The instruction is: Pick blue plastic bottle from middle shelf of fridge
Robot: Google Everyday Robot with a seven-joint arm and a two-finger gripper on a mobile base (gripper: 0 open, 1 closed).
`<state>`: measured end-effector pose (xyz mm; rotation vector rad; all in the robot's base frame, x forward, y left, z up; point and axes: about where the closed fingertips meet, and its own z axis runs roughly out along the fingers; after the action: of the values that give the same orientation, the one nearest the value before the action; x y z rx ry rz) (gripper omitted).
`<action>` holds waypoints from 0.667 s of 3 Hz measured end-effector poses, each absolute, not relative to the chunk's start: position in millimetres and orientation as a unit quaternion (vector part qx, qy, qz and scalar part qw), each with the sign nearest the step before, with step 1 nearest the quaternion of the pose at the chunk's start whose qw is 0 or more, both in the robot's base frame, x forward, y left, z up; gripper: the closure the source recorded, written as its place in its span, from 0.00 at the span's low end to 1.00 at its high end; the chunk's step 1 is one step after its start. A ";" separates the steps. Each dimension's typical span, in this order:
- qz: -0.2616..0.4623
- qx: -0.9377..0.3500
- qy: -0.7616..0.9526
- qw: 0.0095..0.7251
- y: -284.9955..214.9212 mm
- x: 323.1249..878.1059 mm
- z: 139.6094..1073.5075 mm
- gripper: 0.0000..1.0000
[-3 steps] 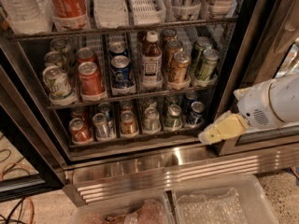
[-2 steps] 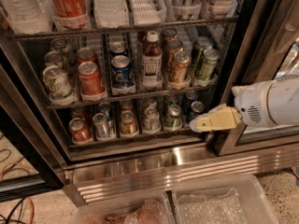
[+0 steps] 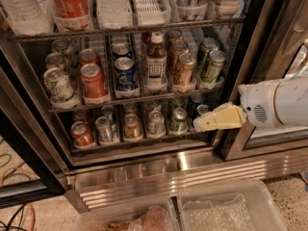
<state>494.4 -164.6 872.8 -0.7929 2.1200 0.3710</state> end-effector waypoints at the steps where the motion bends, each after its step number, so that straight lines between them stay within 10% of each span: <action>1: 0.136 -0.346 0.843 0.389 -155.7 494.7 870.2 0.00; 2: 0.148 -0.363 0.832 0.394 -136.5 501.0 858.2 0.00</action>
Offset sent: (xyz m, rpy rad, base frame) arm 0.0264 0.0598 -0.0187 0.0384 -0.0591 0.1209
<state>501.0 -136.5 858.2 -0.9214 2.1097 0.3743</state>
